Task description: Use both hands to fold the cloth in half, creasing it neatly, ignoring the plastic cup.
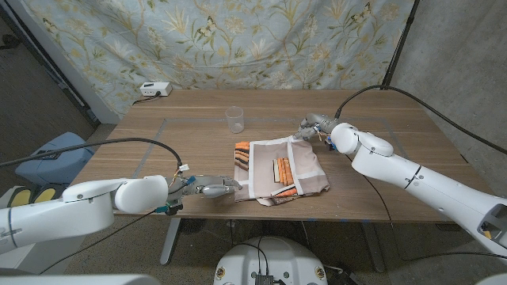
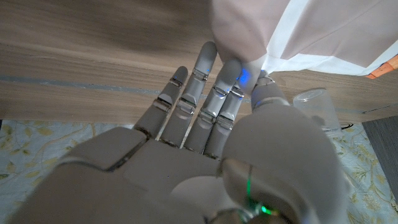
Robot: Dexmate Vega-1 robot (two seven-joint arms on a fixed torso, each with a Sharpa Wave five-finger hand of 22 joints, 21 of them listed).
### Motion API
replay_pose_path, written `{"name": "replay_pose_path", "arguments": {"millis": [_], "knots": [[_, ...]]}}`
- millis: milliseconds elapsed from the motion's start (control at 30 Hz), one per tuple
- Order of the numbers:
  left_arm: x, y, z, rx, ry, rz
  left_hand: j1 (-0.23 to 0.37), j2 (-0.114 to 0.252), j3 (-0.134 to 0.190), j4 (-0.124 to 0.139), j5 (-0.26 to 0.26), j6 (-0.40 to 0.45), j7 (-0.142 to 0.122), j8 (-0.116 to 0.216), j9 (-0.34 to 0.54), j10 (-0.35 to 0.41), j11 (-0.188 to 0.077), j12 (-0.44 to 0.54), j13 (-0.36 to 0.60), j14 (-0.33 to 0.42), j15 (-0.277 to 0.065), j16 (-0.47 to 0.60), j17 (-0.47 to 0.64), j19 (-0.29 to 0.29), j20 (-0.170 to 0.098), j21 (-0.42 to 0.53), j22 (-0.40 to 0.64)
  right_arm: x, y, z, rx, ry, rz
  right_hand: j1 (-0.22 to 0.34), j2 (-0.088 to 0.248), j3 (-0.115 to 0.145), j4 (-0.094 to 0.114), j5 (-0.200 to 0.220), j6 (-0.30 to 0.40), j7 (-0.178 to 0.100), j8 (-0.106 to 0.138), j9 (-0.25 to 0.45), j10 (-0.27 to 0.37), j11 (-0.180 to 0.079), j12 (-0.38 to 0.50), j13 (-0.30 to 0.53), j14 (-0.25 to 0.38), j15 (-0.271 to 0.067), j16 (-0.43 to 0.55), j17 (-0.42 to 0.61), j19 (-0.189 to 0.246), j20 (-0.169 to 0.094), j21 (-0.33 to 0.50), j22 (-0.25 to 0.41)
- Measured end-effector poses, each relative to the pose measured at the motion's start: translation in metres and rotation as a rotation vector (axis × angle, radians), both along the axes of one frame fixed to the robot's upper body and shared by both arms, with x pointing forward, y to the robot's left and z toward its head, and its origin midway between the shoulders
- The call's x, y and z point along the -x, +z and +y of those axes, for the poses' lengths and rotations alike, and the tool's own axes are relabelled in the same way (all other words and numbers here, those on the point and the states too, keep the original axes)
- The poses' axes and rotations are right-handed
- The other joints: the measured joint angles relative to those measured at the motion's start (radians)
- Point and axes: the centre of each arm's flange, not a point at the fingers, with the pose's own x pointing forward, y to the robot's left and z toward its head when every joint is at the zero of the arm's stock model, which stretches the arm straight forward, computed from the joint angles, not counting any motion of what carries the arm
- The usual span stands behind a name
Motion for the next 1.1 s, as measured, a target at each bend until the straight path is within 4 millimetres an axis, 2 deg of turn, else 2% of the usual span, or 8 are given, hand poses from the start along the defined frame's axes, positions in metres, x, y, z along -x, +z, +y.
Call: {"name": "replay_pose_path", "arguments": {"millis": [800,1100], "knots": [[-0.001,-0.001,0.0,0.009,0.001,0.0,0.0,0.0,0.003,-0.003,0.0,0.0,0.0,0.0,0.0,0.0,0.0,0.0,0.0,0.0,0.0,0.0,0.0,0.0,0.0,0.0,0.0,0.022,0.003,0.008,-0.028,-0.022,-0.037,0.043,0.001,-0.017,0.017,0.0,0.0,0.008,0.007,-0.017,0.006,0.006,0.0,0.005,0.026,-0.012,-0.027,0.037,0.0,0.0,0.018,0.007],[-0.001,-0.002,0.0,0.013,0.0,-0.001,0.0,0.0,0.007,0.001,0.0,0.0,0.0,0.0,0.0,0.0,0.0,0.0,0.0,0.0,0.0,0.0,0.0,0.0,0.0,0.0,0.001,0.03,0.006,0.017,-0.031,-0.018,-0.047,0.053,0.0,-0.021,0.021,0.0,0.006,0.013,0.007,-0.02,0.011,0.011,0.0,0.003,0.026,-0.012,-0.034,0.047,0.006,-0.006,0.026,0.007]]}}
